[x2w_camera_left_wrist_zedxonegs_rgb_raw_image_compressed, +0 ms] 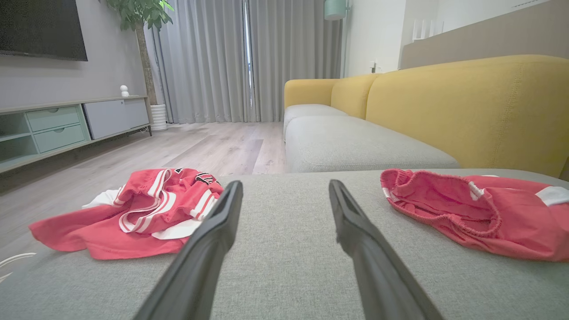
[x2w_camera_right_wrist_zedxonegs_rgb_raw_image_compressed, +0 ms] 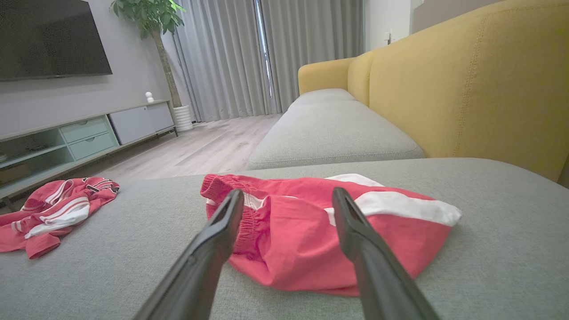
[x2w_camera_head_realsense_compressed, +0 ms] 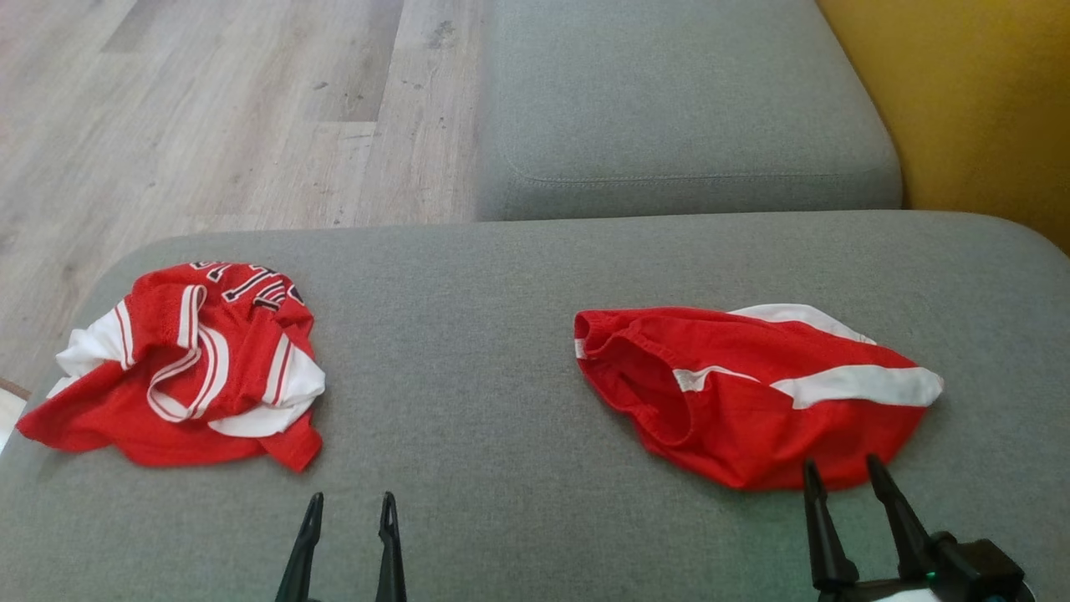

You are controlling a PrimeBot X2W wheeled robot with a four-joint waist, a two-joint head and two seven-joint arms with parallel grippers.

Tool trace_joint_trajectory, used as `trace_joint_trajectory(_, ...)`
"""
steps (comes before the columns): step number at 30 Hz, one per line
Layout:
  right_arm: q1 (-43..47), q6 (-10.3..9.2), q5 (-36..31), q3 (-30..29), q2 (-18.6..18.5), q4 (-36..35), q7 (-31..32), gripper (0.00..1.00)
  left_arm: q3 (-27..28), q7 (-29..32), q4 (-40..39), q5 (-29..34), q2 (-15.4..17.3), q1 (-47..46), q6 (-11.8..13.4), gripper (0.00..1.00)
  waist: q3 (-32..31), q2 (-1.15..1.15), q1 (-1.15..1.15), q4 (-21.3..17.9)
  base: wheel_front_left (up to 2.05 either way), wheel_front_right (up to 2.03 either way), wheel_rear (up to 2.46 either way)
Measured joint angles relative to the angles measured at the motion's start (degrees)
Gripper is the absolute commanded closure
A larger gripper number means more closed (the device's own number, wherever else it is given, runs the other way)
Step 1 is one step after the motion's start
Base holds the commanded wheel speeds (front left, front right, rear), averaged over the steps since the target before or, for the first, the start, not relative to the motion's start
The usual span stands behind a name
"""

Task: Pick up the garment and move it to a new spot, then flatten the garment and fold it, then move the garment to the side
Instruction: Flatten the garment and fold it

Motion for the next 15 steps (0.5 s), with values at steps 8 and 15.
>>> trace_joint_trajectory(8,-0.1,0.0,-0.1,0.8,0.0,0.1,0.0,0.0,0.0,0.0,-0.9,-1.6,-0.3,0.0,-1.3,0.0,0.7,0.0,0.0,-2.9,0.0,0.0,0.0)
trace_joint_trajectory(15,-0.3,0.0,-1.1,1.1,0.0,-0.1,0.0,0.0,-2.9,0.0,-0.2,-3.6,-0.4,-2.8,-3.7,0.0,2.3,0.0,0.0,-7.4,0.0,0.0,0.0)
